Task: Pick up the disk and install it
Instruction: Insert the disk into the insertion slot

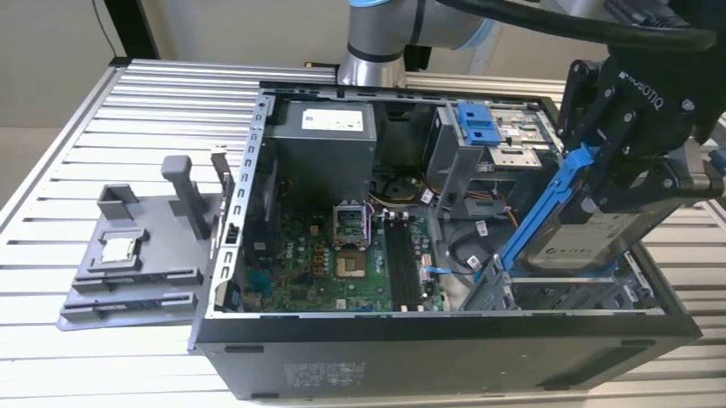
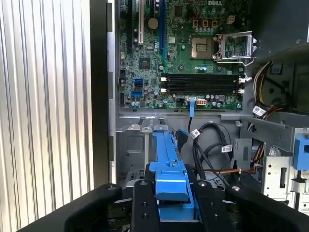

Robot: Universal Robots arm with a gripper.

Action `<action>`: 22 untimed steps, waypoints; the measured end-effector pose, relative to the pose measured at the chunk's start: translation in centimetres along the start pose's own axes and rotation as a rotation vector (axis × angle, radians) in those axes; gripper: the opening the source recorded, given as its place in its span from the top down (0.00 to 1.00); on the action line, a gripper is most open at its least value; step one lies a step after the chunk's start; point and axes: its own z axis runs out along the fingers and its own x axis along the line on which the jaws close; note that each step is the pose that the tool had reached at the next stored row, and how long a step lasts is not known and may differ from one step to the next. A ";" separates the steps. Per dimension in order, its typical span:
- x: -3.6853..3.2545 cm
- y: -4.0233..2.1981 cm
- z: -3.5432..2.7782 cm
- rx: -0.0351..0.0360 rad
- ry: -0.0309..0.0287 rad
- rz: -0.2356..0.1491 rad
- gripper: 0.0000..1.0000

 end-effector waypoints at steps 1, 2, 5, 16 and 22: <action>0.01 -0.01 0.18 0.0000 -0.0002 0.000 1.00; 0.02 -0.01 0.37 0.0000 -0.0004 0.000 1.00; 0.04 -0.02 0.91 0.0000 -0.0011 0.000 1.00; 0.06 -0.03 2.90 0.0000 -0.0016 0.000 1.00; 0.07 -0.02 3.57 0.0000 -0.0015 0.000 1.00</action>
